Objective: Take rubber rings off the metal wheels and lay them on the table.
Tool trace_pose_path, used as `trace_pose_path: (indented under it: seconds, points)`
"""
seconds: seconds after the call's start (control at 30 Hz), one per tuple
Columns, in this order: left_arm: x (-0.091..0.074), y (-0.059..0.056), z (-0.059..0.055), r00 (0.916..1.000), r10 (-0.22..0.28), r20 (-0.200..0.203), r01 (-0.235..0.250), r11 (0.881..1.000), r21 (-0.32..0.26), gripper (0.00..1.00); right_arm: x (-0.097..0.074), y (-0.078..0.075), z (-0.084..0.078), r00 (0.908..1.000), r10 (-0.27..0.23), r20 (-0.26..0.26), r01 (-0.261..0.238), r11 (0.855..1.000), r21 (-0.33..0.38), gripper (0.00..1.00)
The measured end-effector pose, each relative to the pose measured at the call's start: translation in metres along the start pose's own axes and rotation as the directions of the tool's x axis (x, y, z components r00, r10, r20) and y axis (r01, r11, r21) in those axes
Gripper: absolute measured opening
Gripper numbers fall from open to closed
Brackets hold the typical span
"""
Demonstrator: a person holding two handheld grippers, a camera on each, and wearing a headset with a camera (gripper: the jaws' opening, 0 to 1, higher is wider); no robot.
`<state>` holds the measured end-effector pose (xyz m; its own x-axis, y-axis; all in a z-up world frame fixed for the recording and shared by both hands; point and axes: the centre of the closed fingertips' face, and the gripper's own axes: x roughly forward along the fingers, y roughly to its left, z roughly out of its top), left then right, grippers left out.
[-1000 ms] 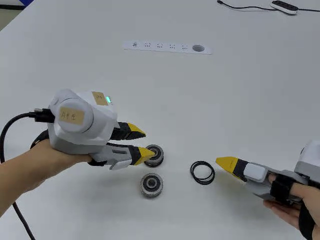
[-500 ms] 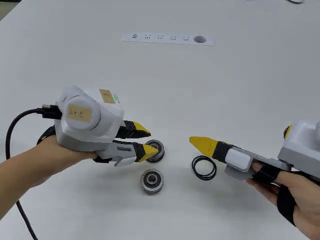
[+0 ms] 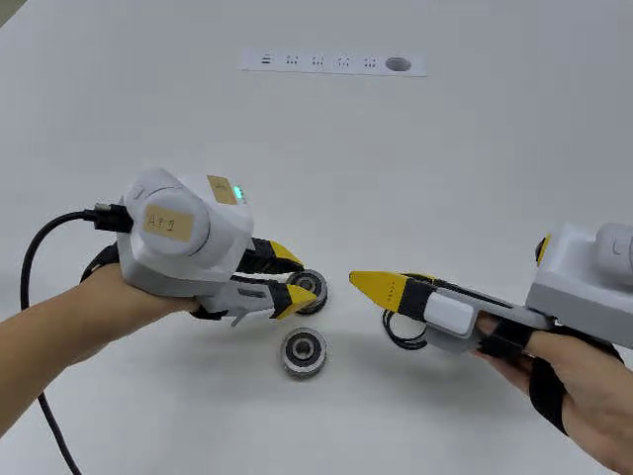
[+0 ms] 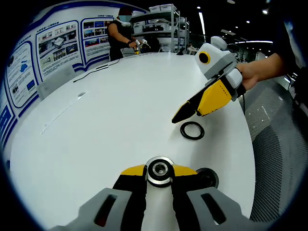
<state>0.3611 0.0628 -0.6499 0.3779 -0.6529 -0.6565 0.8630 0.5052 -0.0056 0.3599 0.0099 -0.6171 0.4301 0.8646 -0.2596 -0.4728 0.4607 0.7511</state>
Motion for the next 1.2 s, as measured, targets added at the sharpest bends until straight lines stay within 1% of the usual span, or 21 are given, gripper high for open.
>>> trace_pose_path:
  seconds: [0.1, 0.33, 0.43, 0.53, 0.6, 0.77, 0.9, 0.93, 1.0, 1.2]
  points:
    - [0.000, 0.001, 0.001, 1.0000, 0.001, 0.003, -0.001, 1.000, -0.004, 0.19, 0.001, 0.002, -0.001, 0.9999, 0.011, -0.006, -0.011, 1.000, 0.011, 0.48]
    - [0.002, 0.002, 0.002, 1.0000, -0.005, 0.004, 0.005, 1.000, 0.006, 0.18, 0.009, 0.006, -0.009, 0.9988, 0.029, -0.039, -0.028, 1.000, 0.008, 0.50]
    - [0.003, 0.001, 0.003, 1.0000, -0.007, 0.004, 0.007, 1.000, 0.011, 0.17, 0.011, 0.008, -0.010, 0.9980, 0.045, -0.043, -0.045, 0.999, 0.021, 0.49]
    - [0.004, 0.001, 0.004, 1.0000, -0.008, 0.004, 0.008, 1.000, 0.014, 0.17, 0.015, 0.010, -0.009, 0.9976, 0.052, -0.045, -0.052, 0.998, 0.022, 0.49]
    - [0.005, 0.000, 0.004, 0.9999, -0.011, 0.005, 0.011, 1.000, 0.016, 0.16, 0.017, 0.009, -0.009, 0.9975, 0.049, -0.051, -0.048, 0.999, 0.021, 0.49]
    - [0.006, -0.001, 0.005, 0.9999, -0.013, 0.007, 0.013, 1.000, 0.013, 0.15, 0.025, 0.008, -0.012, 0.9962, 0.049, -0.072, -0.048, 0.999, 0.022, 0.52]
    - [0.006, -0.001, 0.005, 0.9998, -0.017, 0.007, 0.016, 1.000, 0.016, 0.15, 0.033, 0.012, -0.012, 0.9940, 0.068, -0.086, -0.066, 0.997, 0.028, 0.56]
    - [0.006, -0.003, 0.004, 0.9998, -0.021, 0.003, 0.021, 1.000, 0.014, 0.14, 0.034, 0.013, -0.013, 0.9936, 0.070, -0.089, -0.068, 0.997, 0.025, 0.57]
    - [0.005, -0.002, 0.004, 0.9998, -0.019, 0.007, 0.019, 1.000, 0.015, 0.14, 0.039, 0.016, -0.014, 0.9922, 0.076, -0.099, -0.075, 0.997, 0.019, 0.60]
    - [0.003, -0.002, 0.003, 0.9998, -0.021, 0.007, 0.021, 1.000, 0.018, 0.14, 0.051, 0.021, -0.019, 0.9862, 0.103, -0.129, -0.101, 0.995, 0.028, 0.62]
